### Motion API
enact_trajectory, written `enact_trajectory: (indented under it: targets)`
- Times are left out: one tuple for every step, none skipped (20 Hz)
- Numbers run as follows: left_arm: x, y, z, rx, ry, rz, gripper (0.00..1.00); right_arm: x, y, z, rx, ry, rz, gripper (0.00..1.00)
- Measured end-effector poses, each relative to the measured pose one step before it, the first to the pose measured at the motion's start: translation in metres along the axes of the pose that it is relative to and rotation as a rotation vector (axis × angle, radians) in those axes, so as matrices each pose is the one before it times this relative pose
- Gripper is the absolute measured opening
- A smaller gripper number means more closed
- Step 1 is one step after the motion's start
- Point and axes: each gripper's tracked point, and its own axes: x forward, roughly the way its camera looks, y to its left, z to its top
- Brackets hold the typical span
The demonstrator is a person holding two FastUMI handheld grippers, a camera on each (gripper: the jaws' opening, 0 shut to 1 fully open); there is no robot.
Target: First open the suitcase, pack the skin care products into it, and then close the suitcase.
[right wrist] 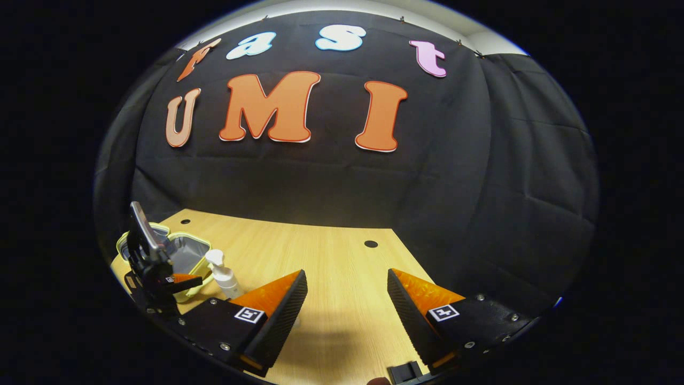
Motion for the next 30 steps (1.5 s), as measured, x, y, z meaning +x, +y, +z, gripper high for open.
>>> enact_trajectory:
  targets:
    - [0.00730,-0.00015,-0.00019,-0.01169,0.00275,0.00984,0.98,0.00062,-0.00426,-0.00144,0.00270,0.00170,-0.00947,0.96]
    - [0.00911,0.00061,-0.00430,-0.01419,0.01343,0.00535,0.98,0.00037,-0.00410,-0.00095,0.00338,0.00290,-0.00809,0.96]
    - [0.00820,-0.00046,-0.00122,-0.01419,0.00999,0.00878,0.98,0.00143,-0.00192,-0.00189,0.00242,0.00531,-0.00692,0.96]
    - [0.00786,0.00121,-0.00170,-0.00897,0.00753,0.00481,0.98,0.00090,-0.00233,-0.00129,0.00095,0.00461,-0.00377,0.96]
    - [0.00582,-0.00252,0.00226,-0.00546,-0.00513,-0.00203,0.98,0.00152,-0.00234,-0.00206,-0.00102,0.00584,-0.00477,0.96]
    - [0.00456,-0.00175,0.00147,0.00059,0.00508,0.00972,0.98,-0.00032,-0.00120,-0.00076,-0.00174,0.00337,-0.00247,0.96]
    - [0.00658,-0.00491,-0.00028,0.00302,0.01334,-0.00900,0.98,0.00144,-0.00094,-0.00164,-0.00158,0.00456,-0.00220,0.96]
    - [0.00682,-0.00223,-0.00263,-0.00844,0.00576,0.00397,0.97,0.00084,-0.00099,-0.00130,0.00032,0.00400,-0.00074,0.96]
    - [-0.00510,-0.00101,0.00187,-0.01949,0.00280,0.00808,0.81,0.00003,-0.00130,0.00010,0.00273,0.00111,0.00023,0.96]
    - [0.00269,-0.00052,0.00056,-0.01748,-0.00057,-0.00853,0.65,0.00002,-0.00029,0.00062,0.00196,-0.00120,0.00075,0.96]
    - [-0.00055,-0.00040,0.00215,-0.03411,0.00111,-0.01067,0.64,-0.00060,0.00071,0.00109,-0.00105,-0.00206,-0.00039,0.96]
    - [0.00567,-0.00071,0.00153,-0.02379,0.00295,-0.00557,0.61,-0.00024,-0.00016,-0.00009,-0.00170,-0.00112,-0.00077,0.96]
    - [0.00143,-0.00030,0.00157,-0.01725,0.00893,-0.00253,0.61,-0.00075,-0.00047,-0.00223,-0.00149,0.00139,-0.00016,0.96]
    - [-0.00207,0.00041,-0.00151,-0.01723,0.00947,-0.00399,0.61,0.00040,0.00004,-0.00018,-0.00040,0.00222,0.00021,0.96]
    - [-0.00132,-0.00114,0.00088,-0.01780,0.00879,-0.00537,0.61,0.00011,0.00017,0.00058,0.00137,0.00123,0.00053,0.96]
    - [-0.00297,-0.00075,0.00099,-0.01438,0.00421,-0.00844,0.61,-0.00043,0.00036,0.00092,0.00161,-0.00011,0.00183,0.96]
    - [-0.00366,-0.00061,0.00218,-0.01159,0.00130,-0.00707,0.61,-0.00100,-0.00020,-0.00064,0.00030,0.00001,0.00250,0.96]
    - [-0.00555,-0.00052,0.00479,-0.00546,-0.00282,-0.00612,0.61,-0.00047,0.00052,0.00107,-0.00024,-0.00211,0.00327,0.96]
    - [-0.00775,0.00075,0.00255,-0.00224,-0.00338,-0.00294,0.61,-0.00175,0.00082,0.00010,-0.00095,-0.00018,0.00658,0.96]
    - [-0.00787,0.00018,0.00463,0.00044,0.00213,-0.00495,0.61,-0.00200,0.00206,0.00057,0.00039,0.00046,0.00853,0.96]
    - [-0.00844,0.00105,0.00370,-0.00384,-0.00061,-0.00561,0.61,-0.00341,0.00449,0.00063,0.00153,-0.00327,0.01196,0.96]
    - [-0.00853,0.00093,0.00653,-0.00605,0.00064,-0.00769,0.61,-0.00320,0.00652,-0.00084,0.00305,0.00014,0.01161,0.96]
    - [-0.00807,0.00094,0.00719,-0.00936,0.00120,-0.00700,0.61,-0.00154,0.00629,-0.00321,0.00406,0.00232,0.01170,0.96]
    - [-0.01037,0.00148,0.00739,-0.00715,-0.00107,-0.00372,0.61,-0.00083,0.00552,-0.00201,0.00297,0.00514,0.01321,0.96]
    - [-0.00896,0.00333,0.00834,0.00026,-0.00131,0.00234,0.61,0.00189,0.00684,-0.00277,0.00339,0.00772,0.01620,0.96]
    - [-0.01006,0.00520,0.00693,0.00468,-0.00232,0.00736,0.61,0.00013,0.00832,-0.00313,0.00468,0.00657,0.01866,0.96]
    - [-0.00935,0.00418,0.00582,0.00928,-0.00231,0.00600,0.63,0.00143,0.00880,-0.00300,0.00563,0.00714,0.02199,0.96]
    - [-0.01112,0.00494,0.00578,0.00877,-0.00034,0.00544,0.61,0.00226,0.00987,-0.00274,0.00448,0.00601,0.02269,0.96]
    - [-0.01008,0.00496,0.00690,0.00426,-0.00106,0.00424,0.61,0.00623,0.00889,-0.00492,0.00107,0.00809,0.01797,0.96]
    - [-0.00935,0.00471,0.00470,-0.00036,-0.00397,0.00209,0.61,0.00493,0.00888,-0.00537,-0.00389,0.01116,0.01893,0.96]
